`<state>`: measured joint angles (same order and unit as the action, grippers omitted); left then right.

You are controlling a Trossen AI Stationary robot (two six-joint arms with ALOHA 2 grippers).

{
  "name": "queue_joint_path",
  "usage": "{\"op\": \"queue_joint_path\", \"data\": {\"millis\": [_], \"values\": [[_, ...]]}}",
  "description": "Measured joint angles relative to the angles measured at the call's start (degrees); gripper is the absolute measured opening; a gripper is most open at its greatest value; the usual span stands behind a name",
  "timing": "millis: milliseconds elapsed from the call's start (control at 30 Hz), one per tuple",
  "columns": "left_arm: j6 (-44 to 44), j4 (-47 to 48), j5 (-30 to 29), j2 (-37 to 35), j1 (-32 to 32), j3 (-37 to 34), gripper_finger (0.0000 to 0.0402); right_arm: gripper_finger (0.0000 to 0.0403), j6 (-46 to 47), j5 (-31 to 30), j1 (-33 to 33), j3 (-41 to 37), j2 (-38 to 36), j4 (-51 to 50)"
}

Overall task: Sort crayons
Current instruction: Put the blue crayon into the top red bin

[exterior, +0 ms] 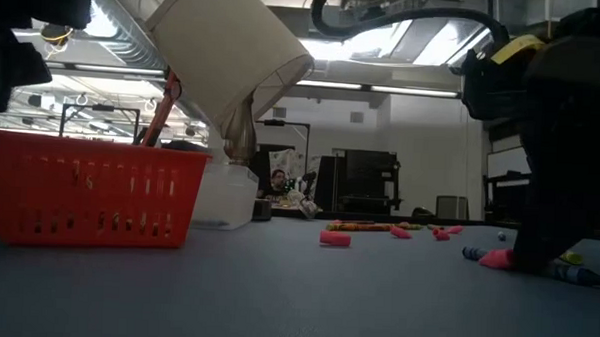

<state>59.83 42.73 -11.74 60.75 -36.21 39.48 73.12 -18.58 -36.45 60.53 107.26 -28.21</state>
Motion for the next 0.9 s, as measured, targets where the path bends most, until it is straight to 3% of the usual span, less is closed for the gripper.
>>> {"op": "queue_joint_path", "data": {"millis": [233,633,900], "values": [[-0.06,-2.83,-7.34,0.0,0.0,0.0,0.0084,0.0129,0.02,0.14,0.02,-0.07,0.13,-0.19],[-7.49,-12.7,-9.65,0.0,0.0,0.0,0.0084,0.0012,0.12,0.19,0.09,-0.17,0.21,-0.37],[-17.05,-20.86,-17.56,0.0,0.02,0.0,0.0084,0.0024,0.11,-0.84,0.04,-0.22,0.24,-0.2]]}}
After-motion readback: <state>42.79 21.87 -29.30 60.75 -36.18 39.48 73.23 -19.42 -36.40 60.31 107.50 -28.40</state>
